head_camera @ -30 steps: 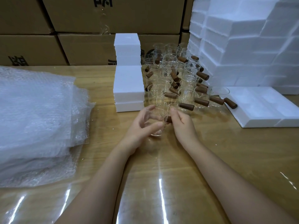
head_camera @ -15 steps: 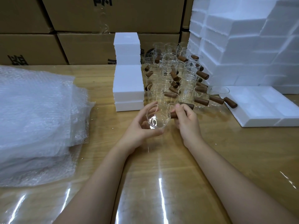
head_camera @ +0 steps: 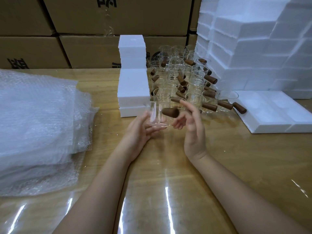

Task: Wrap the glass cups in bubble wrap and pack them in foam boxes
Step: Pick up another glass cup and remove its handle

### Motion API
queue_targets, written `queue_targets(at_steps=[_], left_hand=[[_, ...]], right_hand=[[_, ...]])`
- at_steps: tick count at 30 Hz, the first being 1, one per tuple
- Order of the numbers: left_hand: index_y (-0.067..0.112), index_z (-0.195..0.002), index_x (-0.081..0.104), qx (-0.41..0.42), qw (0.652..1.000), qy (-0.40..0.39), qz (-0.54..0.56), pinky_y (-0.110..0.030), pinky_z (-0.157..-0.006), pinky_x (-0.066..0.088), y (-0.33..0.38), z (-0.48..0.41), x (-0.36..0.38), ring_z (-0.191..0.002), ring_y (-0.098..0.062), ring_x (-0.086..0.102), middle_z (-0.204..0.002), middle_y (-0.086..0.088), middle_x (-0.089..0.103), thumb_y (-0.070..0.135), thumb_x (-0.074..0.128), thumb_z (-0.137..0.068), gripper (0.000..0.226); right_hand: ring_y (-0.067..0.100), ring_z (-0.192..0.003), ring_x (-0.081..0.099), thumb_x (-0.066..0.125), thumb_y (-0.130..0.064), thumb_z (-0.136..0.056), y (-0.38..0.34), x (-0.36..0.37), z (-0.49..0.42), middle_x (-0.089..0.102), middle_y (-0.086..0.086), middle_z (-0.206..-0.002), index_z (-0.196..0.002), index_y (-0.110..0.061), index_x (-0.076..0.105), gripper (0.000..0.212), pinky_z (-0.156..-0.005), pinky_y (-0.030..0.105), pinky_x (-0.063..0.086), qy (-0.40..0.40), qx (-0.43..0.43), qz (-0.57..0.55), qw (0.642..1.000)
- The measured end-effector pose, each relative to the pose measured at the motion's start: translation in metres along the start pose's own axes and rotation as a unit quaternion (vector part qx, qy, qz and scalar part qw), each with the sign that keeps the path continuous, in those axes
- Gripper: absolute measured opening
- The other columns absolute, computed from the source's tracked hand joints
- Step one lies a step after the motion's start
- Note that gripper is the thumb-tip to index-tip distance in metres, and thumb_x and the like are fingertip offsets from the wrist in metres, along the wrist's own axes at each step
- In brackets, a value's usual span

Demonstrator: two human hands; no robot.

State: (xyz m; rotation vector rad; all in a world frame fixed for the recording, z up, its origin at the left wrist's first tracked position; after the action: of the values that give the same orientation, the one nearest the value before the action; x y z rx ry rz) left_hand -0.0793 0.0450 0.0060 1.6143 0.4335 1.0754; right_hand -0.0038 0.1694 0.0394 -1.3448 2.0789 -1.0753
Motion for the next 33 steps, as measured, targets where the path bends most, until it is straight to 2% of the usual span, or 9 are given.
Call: queue_targets(at_steps=[4, 8, 11, 13, 16, 18, 24, 28, 33], left_hand=[[0.017, -0.110, 0.059, -0.048, 0.995, -0.069, 0.056, -0.023, -0.070, 0.052, -0.002, 0.002, 0.004, -0.074, -0.014, 0.068, -0.102, -0.010, 0.071, 0.048, 0.039, -0.086, 0.044], [0.016, -0.114, 0.063, -0.053, 0.997, -0.055, 0.029, -0.024, -0.073, 0.053, -0.010, -0.001, 0.002, -0.068, -0.006, 0.059, -0.084, 0.006, 0.067, 0.052, 0.039, -0.092, 0.049], [0.017, -0.113, 0.058, 0.003, 1.000, 0.005, -0.023, -0.030, -0.076, 0.057, -0.007, -0.003, -0.002, -0.080, -0.012, 0.067, -0.090, 0.006, 0.071, 0.040, 0.045, -0.097, 0.031], [0.013, -0.109, 0.054, 0.036, 0.996, 0.060, -0.049, -0.032, -0.078, 0.059, -0.005, -0.002, -0.006, -0.089, -0.018, 0.068, -0.096, -0.001, 0.067, 0.027, 0.047, -0.099, 0.019], [0.015, -0.092, 0.059, 0.075, 0.984, 0.100, -0.126, -0.031, -0.075, 0.054, -0.001, 0.001, -0.005, -0.080, -0.016, 0.062, -0.081, 0.005, 0.062, 0.011, 0.054, -0.096, 0.007], [0.016, -0.090, 0.063, 0.096, 0.977, 0.072, -0.176, -0.034, -0.078, 0.052, 0.000, 0.004, 0.002, -0.083, -0.014, 0.062, -0.080, 0.009, 0.066, 0.011, 0.063, -0.090, 0.005], [0.017, -0.104, 0.067, 0.079, 0.981, 0.065, -0.165, -0.039, -0.085, 0.054, 0.002, 0.009, 0.007, -0.097, -0.021, 0.065, -0.101, -0.002, 0.071, 0.040, 0.073, -0.077, 0.036], [0.009, -0.121, 0.061, 0.052, 0.993, 0.042, -0.096, -0.031, -0.080, 0.054, 0.001, 0.005, 0.005, -0.098, -0.015, 0.066, -0.106, 0.002, 0.071, 0.043, 0.056, -0.080, 0.053], [0.019, -0.092, 0.076, 0.016, 0.999, 0.014, -0.042, -0.027, -0.070, 0.057, 0.000, 0.003, 0.002, -0.079, -0.017, 0.071, -0.099, 0.002, 0.073, 0.046, 0.050, -0.084, 0.038]], right_hand=[[0.002, -0.097, 0.055, 0.036, -0.064, -0.090, 0.013, 0.010, -0.002, 0.056, -0.010, -0.098, -0.131, -0.030, 0.043, 0.054, -0.085, 0.020, 0.041, -0.078, 0.062, 0.099, 0.990], [-0.020, -0.110, 0.045, 0.042, -0.076, -0.075, 0.021, 0.019, -0.003, 0.051, -0.019, -0.118, -0.125, -0.020, 0.053, 0.076, -0.092, 0.004, 0.033, -0.146, 0.132, 0.072, 0.978], [-0.006, -0.109, 0.058, 0.053, -0.049, -0.085, 0.030, 0.014, -0.003, 0.066, -0.019, -0.106, -0.125, -0.022, 0.053, 0.049, -0.097, 0.019, 0.044, -0.138, 0.203, 0.006, 0.969], [-0.001, -0.097, 0.065, 0.059, -0.031, -0.086, 0.033, 0.010, -0.003, 0.072, -0.011, -0.097, -0.120, -0.021, 0.053, 0.035, -0.086, 0.020, 0.051, -0.101, 0.213, -0.025, 0.972], [0.005, -0.093, 0.065, 0.070, -0.039, -0.071, 0.029, -0.003, -0.006, 0.067, 0.001, -0.104, -0.107, -0.031, 0.053, 0.040, -0.072, 0.018, 0.053, -0.004, 0.197, -0.025, 0.980], [0.012, -0.101, 0.060, 0.073, -0.044, -0.069, 0.029, -0.010, -0.006, 0.060, 0.003, -0.106, -0.112, -0.036, 0.050, 0.050, -0.082, 0.025, 0.052, 0.030, 0.189, -0.001, 0.982], [0.009, -0.101, 0.049, 0.060, -0.054, -0.080, 0.019, 0.003, -0.003, 0.044, -0.006, -0.112, -0.134, -0.018, 0.041, 0.067, -0.083, 0.008, 0.040, -0.014, 0.099, 0.147, 0.984], [0.011, -0.117, 0.053, 0.037, -0.041, -0.093, 0.011, 0.002, -0.001, 0.060, -0.001, -0.122, -0.133, -0.025, 0.042, 0.044, -0.098, 0.034, 0.044, -0.026, 0.073, 0.096, 0.992], [0.012, -0.127, 0.046, 0.043, -0.021, -0.097, -0.004, 0.013, 0.000, 0.042, -0.001, -0.138, -0.140, -0.031, 0.033, 0.045, -0.099, 0.044, 0.047, -0.066, -0.032, 0.165, 0.984]])
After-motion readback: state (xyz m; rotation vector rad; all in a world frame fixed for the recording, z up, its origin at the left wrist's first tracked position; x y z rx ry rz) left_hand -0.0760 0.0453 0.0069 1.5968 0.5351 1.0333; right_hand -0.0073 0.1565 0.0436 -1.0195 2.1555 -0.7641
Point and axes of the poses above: each hand's wrist, its own z-axis away from the middle knuckle, its own x-axis out of the palm, y = z × x, the point moved 7 cm from there along -z, towards the middle knuckle
